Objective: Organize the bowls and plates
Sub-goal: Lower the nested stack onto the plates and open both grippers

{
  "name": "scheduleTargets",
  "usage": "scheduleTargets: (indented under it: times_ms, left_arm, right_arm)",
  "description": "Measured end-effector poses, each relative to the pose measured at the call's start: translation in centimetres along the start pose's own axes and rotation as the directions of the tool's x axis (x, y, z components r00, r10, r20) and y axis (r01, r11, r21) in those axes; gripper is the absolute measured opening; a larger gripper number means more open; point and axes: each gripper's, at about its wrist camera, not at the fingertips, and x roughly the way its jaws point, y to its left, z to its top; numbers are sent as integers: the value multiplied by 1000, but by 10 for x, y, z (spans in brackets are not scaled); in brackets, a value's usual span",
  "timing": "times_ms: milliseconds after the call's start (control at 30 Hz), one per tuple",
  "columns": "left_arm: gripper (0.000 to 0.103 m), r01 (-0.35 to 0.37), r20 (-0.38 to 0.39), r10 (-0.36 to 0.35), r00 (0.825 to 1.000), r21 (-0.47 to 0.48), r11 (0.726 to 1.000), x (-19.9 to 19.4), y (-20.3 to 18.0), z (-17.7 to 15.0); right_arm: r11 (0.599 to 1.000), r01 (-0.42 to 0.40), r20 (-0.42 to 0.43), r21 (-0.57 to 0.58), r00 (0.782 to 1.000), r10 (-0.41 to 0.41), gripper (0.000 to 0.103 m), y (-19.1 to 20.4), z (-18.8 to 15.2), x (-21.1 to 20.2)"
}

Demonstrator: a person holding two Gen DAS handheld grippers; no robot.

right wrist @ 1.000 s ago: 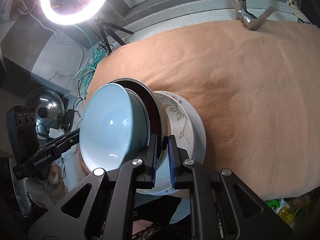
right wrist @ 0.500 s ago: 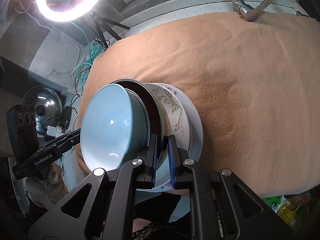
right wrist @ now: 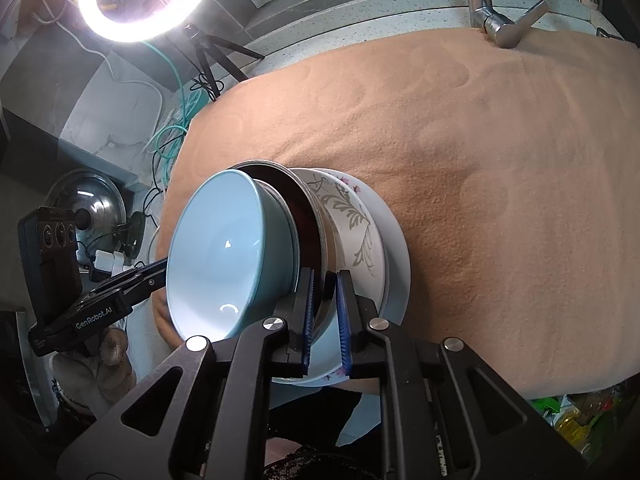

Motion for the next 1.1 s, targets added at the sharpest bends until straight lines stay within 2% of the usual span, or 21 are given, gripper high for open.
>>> scheduleTargets:
  times_ms: [267, 333, 400, 567, 667, 833, 900, 967, 1033, 1100]
  left_arm:
    - [11, 7, 9, -7, 1000, -2, 1000, -3, 1, 2]
    - [11, 5, 19, -5, 1000, -2, 1000, -5, 2, 3]
    - [12, 2, 27, -2, 1000, -3, 1000, -8, 4, 3]
    - [12, -7, 50, 7, 999, -3, 1000, -16, 7, 1]
    - [12, -16, 60, 15, 998, 7, 1000, -21, 7, 0]
    - [12, -56, 101, 52, 994, 39, 998, -32, 2, -1]
    - [24, -66, 120, 60, 991, 47, 997, -36, -1, -2]
    - [27, -75, 141, 66, 988, 59, 995, -41, -5, -4]
    - [27, -86, 158, 74, 985, 72, 994, -44, -9, -5]
    - [34, -97, 173, 81, 982, 82, 992, -47, -12, -6]
  right_arm:
    - [1000, 12, 42, -10, 999, -12, 13, 1, 2, -11]
    - [1000, 20, 54, -13, 998, -20, 18, 0, 3, -15]
    - [1000, 28, 71, -11, 997, -27, 29, -2, 3, -20]
    - [997, 68, 114, -24, 991, -65, 42, -3, 2, -29]
    - [996, 84, 145, -30, 986, -79, 55, -2, 1, -33]
    - [991, 128, 194, -39, 974, -118, 58, 2, -3, -43]
    - [988, 146, 216, -44, 967, -133, 61, 4, -4, -47]
    - [986, 161, 242, -51, 960, -144, 71, 8, -5, -52]
    - [983, 173, 270, -62, 951, -151, 72, 12, -7, -56]
    - [978, 196, 288, -77, 943, -166, 72, 17, -9, -60]
